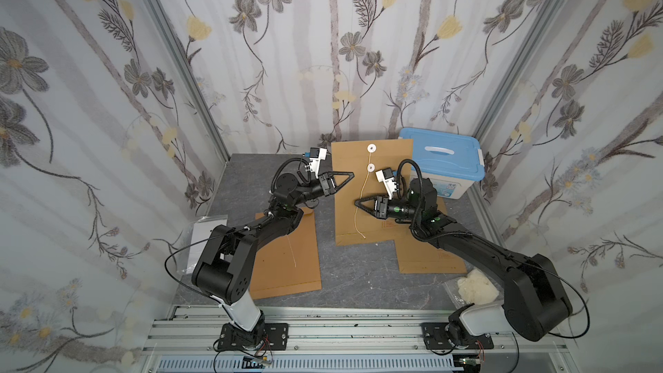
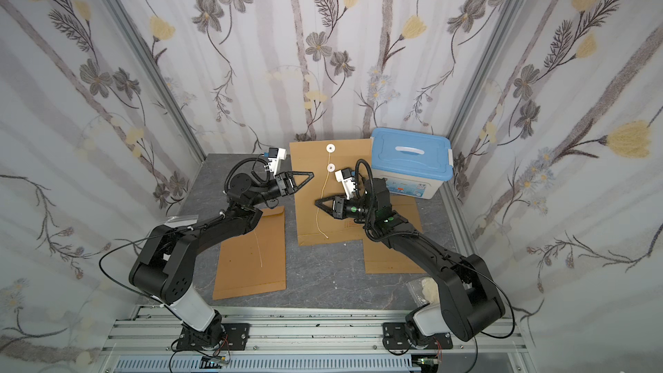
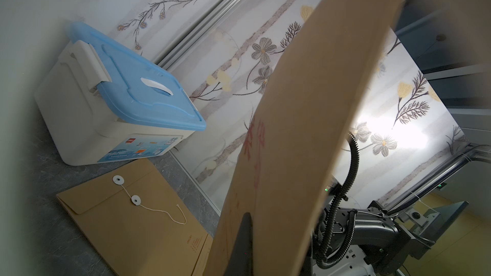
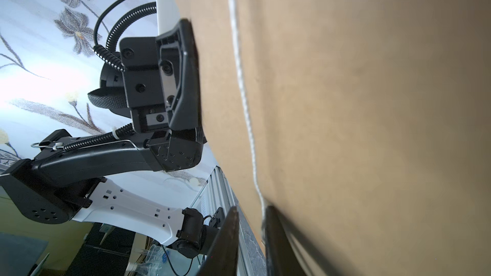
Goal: Close the mouth of the file bag
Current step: Close the file bag.
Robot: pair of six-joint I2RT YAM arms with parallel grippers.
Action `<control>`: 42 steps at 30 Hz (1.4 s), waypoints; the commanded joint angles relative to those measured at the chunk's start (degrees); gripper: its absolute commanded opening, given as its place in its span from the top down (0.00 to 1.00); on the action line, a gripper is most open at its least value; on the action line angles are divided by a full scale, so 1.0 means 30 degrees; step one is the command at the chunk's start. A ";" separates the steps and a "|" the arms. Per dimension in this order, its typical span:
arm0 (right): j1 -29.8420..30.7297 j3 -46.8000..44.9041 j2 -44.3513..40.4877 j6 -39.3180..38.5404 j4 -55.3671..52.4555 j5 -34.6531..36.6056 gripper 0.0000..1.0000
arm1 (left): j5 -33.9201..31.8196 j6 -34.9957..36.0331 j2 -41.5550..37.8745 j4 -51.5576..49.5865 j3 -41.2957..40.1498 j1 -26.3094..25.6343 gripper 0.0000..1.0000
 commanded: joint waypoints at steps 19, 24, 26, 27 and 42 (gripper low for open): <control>0.0291 -0.1890 -0.0698 -0.0266 0.2576 0.0771 0.90 | -0.0866 -0.1892 0.0666 0.2655 0.0351 -0.0001 1.00; 0.0298 -0.1863 -0.0928 -0.0398 0.2515 0.0966 1.00 | -0.0866 -0.1935 0.0727 0.2757 0.0278 -0.0023 1.00; 0.0293 -0.1807 -0.0950 -0.0373 0.2489 0.0975 1.00 | -0.0872 -0.1930 0.0676 0.2757 0.0230 -0.0026 1.00; 0.0298 -0.1821 -0.0986 -0.0373 0.2422 0.0955 1.00 | -0.0881 -0.1950 0.0650 0.2730 0.0211 -0.0030 1.00; 0.0706 -0.0369 -0.2173 -0.2073 -0.3389 0.2436 1.00 | -0.0493 -0.2685 0.0906 0.3116 0.0486 -0.0056 1.00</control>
